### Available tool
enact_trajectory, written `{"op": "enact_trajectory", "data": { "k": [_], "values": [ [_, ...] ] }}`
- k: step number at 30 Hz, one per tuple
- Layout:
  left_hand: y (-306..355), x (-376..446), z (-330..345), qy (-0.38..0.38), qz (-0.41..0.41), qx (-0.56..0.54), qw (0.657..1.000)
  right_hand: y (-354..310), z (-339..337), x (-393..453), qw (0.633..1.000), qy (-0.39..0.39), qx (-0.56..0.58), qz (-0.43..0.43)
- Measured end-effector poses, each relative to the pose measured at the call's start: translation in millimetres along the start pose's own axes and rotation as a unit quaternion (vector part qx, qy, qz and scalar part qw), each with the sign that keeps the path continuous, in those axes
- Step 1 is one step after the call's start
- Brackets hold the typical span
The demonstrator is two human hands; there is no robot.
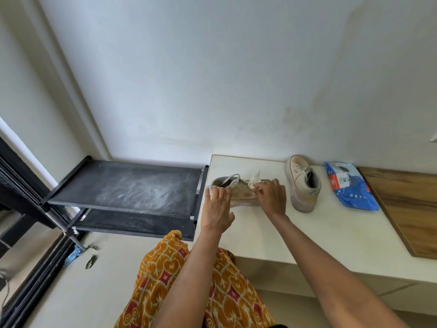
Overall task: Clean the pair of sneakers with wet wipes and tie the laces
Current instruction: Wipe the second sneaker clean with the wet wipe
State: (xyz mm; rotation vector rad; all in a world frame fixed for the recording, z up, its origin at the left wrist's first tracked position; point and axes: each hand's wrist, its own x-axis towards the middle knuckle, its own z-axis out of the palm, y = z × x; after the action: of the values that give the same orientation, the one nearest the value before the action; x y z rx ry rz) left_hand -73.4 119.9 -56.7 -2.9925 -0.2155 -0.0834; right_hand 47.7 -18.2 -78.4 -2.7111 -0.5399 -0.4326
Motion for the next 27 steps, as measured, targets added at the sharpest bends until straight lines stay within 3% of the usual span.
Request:
{"op": "enact_trajectory", "data": {
  "k": [2, 5, 9, 14, 16, 19, 23, 25, 27],
  "values": [
    [0, 0, 1, 0.005, -0.004, 0.0, 1.0, 4, -3, 5, 0.999, 0.013, -0.031, 0.002],
    [2, 1, 1, 0.004, -0.004, 0.003, 1.0, -14, -9, 13, 0.998, 0.043, 0.013, 0.035],
    [4, 1, 1, -0.003, -0.012, 0.006, 1.0, -15, -3, 4, 0.996, 0.061, 0.016, -0.058],
    [3, 2, 1, -0.006, -0.012, 0.005, 1.0, 17, -7, 14, 0.997, 0.055, -0.002, 0.058],
    [4, 2, 1, -0.01, -0.014, 0.003, 1.0, 12, -13, 23, 0.997, 0.065, 0.023, 0.045],
    [4, 5, 0, -0.006, -0.011, -0.003, 1.0, 16, -12, 14, 0.997, 0.017, -0.02, -0.076],
    [4, 8, 1, 0.001, -0.009, -0.002, 1.0, 28, -18, 24, 0.996, -0.041, -0.063, 0.045],
    [6, 8, 4, 0.004, -0.014, 0.001, 1.0, 17, -23, 39, 0.997, -0.043, -0.068, 0.024],
    [8, 7, 8, 0.011, -0.016, 0.003, 1.0, 7, -20, 46, 0.995, -0.034, -0.071, -0.054]
  ]
}}
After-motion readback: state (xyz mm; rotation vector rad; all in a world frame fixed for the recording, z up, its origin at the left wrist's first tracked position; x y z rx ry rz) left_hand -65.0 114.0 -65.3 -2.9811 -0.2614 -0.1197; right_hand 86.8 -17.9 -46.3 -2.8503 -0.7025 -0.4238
